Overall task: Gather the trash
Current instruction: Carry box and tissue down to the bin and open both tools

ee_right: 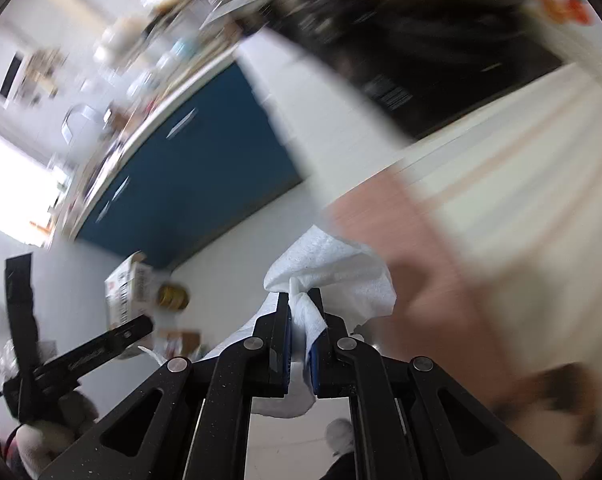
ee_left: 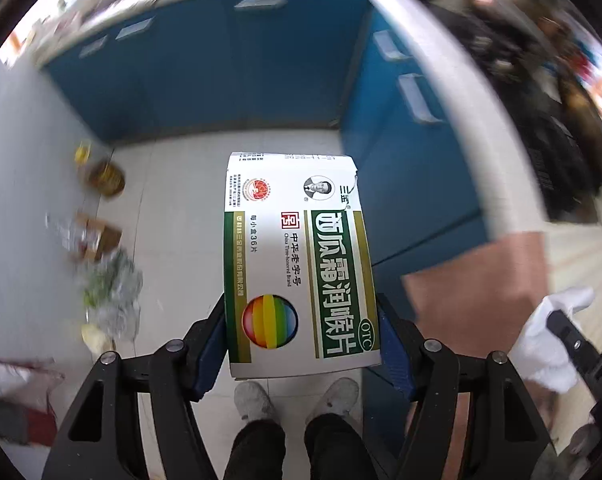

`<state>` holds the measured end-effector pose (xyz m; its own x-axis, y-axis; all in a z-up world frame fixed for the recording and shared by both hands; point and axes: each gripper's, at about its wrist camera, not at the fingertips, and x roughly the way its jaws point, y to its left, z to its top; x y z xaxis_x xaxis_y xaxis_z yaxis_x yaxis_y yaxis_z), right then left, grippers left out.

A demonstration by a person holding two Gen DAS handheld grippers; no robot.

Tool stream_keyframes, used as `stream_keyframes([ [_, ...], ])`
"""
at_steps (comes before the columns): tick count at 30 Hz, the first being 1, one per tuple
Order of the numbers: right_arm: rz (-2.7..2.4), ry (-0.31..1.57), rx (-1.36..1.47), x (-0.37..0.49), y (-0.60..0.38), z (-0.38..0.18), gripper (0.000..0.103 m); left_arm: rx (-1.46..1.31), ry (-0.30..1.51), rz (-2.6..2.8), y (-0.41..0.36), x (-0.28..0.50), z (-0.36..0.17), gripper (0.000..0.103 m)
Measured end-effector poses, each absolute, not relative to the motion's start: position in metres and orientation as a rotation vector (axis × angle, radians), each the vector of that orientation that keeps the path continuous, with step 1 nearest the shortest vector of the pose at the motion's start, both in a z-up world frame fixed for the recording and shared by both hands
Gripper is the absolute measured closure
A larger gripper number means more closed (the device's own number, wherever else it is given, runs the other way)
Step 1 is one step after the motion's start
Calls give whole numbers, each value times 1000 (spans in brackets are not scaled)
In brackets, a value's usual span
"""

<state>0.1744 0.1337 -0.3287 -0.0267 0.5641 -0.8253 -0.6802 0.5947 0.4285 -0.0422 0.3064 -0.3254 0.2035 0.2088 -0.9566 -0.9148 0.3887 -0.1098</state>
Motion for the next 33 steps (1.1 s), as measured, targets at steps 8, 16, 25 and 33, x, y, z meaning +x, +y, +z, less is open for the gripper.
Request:
stream_keyframes([
  [8,1077,1456,-164,109,227,-519,96,-1084,1127,919,368,-119,-507,38],
  [16,1109,1619,-250,89,275,-751,96,-1358,1178,806,402,-137,-725,38],
  [25,1137,1654,-478,59,313,-873,90,-1342,1261,786,399,-132,-810,2],
  [33,1075,1545,-603,57,310,-820,19,-1111,1277,992,399,-155,-734,2],
])
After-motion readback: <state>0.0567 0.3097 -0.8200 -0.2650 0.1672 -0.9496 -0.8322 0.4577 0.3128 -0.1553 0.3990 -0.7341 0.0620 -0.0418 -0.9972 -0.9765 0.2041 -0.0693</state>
